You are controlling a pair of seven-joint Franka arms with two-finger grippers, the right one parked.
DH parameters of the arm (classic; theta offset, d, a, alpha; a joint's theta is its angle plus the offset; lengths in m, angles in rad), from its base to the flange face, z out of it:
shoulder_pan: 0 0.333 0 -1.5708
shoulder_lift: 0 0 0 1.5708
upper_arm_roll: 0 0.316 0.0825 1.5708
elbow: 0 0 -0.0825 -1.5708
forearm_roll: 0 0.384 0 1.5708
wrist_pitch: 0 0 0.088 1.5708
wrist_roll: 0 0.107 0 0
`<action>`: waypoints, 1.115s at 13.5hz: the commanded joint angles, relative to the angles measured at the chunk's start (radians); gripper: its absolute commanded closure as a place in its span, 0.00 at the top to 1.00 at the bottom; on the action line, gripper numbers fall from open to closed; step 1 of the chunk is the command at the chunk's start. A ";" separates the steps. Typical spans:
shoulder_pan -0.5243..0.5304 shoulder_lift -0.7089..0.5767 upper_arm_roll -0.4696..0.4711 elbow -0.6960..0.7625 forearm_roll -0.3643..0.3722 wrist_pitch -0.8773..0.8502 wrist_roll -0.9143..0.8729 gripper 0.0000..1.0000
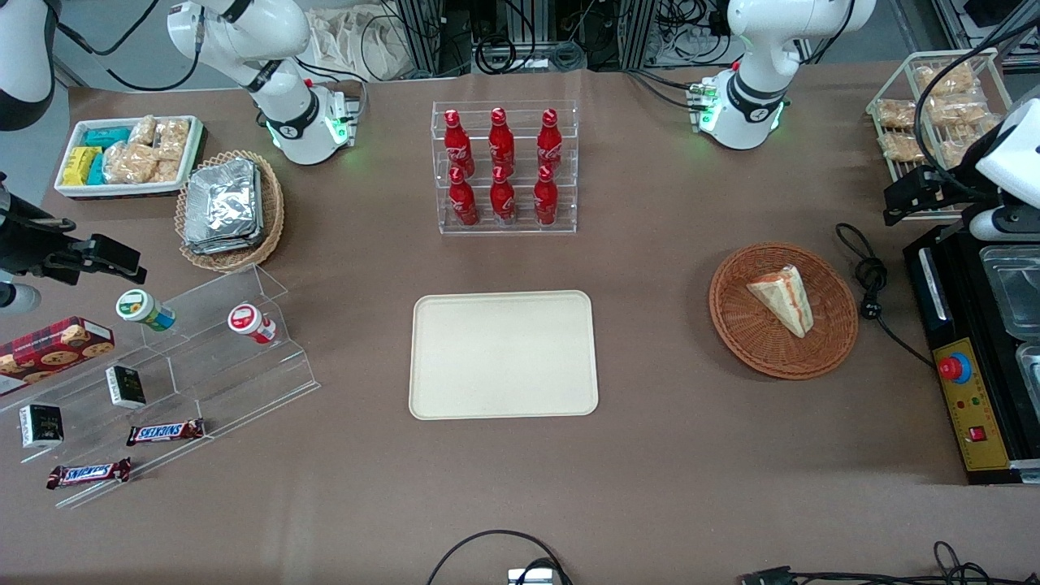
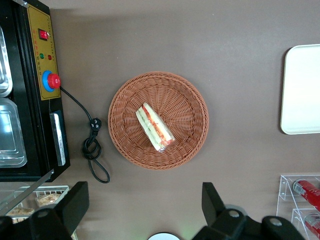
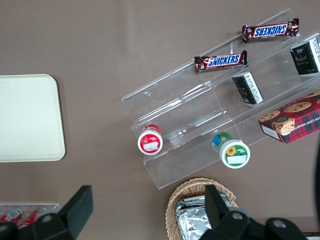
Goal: Place sandwich from basket to tray
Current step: 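Move the left gripper over the wrapped sandwich in the wicker basket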
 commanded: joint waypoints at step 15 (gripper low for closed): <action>0.015 0.001 0.004 -0.283 -0.022 0.214 -0.316 1.00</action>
